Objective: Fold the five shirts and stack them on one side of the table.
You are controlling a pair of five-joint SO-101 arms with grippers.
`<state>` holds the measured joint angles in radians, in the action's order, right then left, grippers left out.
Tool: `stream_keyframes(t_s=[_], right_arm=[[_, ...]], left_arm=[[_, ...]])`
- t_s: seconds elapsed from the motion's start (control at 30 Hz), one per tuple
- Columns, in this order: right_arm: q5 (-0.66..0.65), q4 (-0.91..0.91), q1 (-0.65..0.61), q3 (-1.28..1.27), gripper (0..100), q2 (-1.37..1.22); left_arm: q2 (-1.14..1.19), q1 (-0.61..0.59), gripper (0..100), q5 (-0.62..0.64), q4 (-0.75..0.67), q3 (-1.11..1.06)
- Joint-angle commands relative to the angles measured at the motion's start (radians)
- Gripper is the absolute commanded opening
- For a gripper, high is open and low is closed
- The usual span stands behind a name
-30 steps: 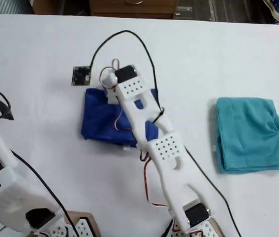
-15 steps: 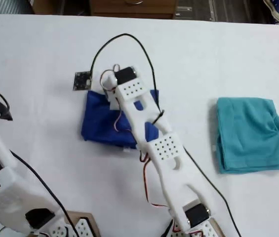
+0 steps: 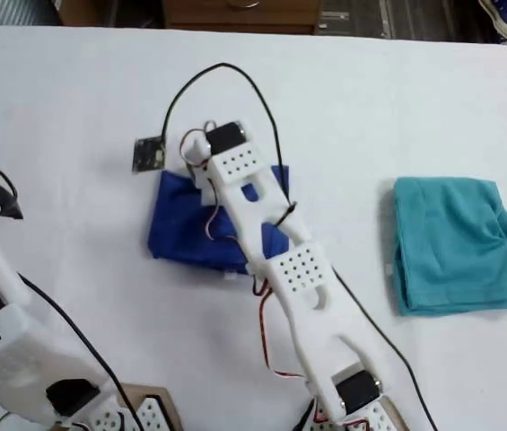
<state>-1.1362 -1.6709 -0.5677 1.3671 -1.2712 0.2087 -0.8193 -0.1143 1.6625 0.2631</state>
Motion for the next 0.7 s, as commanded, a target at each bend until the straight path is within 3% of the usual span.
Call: stream_keyframes(t_s=[0.0, 0.27, 0.53, 0.67], right_arm=[[-0.031, -0.039, -0.019, -0.031, 2.1, -0.004], [-0.014, -0.039, -0.004, -0.101, 2.2, 0.087], [0.384, -0.041, 0.119, -0.112, 2.2, 0.194], [0.505, -0.041, 0.193, -0.178, 2.2, 0.219]], left_arm=[[-0.011, -0.012, 26, -0.003, -0.011, 0.036], [-0.011, -0.012, 26, -0.003, -0.012, 0.036], [-0.011, -0.012, 26, -0.003, -0.023, 0.036], [-0.011, -0.012, 26, -0.003, -0.035, 0.036]])
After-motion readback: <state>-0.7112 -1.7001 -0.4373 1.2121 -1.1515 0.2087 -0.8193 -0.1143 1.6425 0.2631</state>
